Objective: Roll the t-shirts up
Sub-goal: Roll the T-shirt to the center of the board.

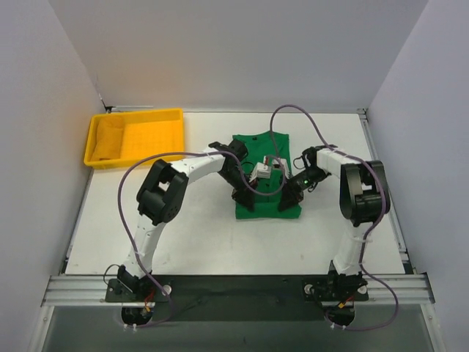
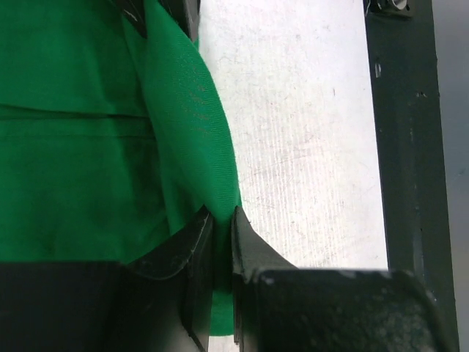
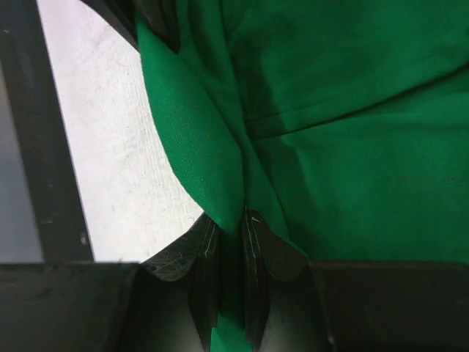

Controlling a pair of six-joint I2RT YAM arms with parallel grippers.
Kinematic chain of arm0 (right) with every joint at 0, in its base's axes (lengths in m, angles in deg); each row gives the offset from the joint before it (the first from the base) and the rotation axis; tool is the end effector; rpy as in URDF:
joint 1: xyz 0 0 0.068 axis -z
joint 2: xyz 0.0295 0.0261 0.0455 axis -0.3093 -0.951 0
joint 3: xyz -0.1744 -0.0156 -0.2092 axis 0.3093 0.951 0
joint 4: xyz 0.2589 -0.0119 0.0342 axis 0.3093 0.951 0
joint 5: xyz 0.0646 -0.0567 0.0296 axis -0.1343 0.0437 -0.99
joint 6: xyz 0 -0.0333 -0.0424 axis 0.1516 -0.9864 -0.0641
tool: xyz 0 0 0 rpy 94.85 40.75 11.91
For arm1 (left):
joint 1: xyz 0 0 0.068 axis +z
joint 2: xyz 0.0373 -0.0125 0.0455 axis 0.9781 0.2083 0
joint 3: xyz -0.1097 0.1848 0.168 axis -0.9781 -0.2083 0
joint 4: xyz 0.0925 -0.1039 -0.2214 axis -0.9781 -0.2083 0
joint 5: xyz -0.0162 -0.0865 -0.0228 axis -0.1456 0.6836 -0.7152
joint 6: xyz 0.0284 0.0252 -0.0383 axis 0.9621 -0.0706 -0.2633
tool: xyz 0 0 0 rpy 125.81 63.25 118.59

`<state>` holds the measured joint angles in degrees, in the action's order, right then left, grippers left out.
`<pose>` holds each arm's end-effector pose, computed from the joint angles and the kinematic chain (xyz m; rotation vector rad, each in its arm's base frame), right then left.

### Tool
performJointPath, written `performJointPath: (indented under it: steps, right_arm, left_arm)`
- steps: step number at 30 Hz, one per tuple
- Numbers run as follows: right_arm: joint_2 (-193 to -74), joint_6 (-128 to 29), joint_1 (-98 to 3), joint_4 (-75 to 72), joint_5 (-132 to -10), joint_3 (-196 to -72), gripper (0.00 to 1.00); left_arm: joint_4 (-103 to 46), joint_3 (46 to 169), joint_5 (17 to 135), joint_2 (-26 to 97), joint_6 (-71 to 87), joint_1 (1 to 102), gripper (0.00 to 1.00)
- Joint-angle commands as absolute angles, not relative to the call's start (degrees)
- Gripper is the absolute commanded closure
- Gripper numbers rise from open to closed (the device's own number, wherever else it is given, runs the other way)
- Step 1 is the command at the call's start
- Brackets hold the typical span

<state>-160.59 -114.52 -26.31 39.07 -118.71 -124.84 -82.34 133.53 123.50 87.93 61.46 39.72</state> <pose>0.3288 0.0776 0.1528 -1.3846 1.9717 1.0912 0.3257 -0.2942 0.1614 1.7728 1.9513 -1.3834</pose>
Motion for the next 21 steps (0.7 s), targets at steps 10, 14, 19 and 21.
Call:
performJointPath:
  steps: [10,14,19,21]
  right_arm:
    - [-176.76,-118.36,-24.17,64.20,-117.76,-140.01,0.91]
    - [-179.58,-114.95,-24.78,65.25,-117.50,-144.22,0.91]
    - [-183.36,-108.70,-24.96,66.48,-116.71,-148.54,0.91]
    - [-184.24,-105.02,-25.14,66.57,-116.10,-150.37,0.91]
  left_arm:
    - [-85.54,138.59,125.17,94.93,51.85,45.19,1.00]
    - [-84.03,140.43,125.35,97.75,46.92,46.34,1.00]
    - [-83.77,145.43,124.65,102.14,39.97,48.09,0.97]
    - [-84.12,145.88,124.30,102.41,39.61,48.36,0.86]
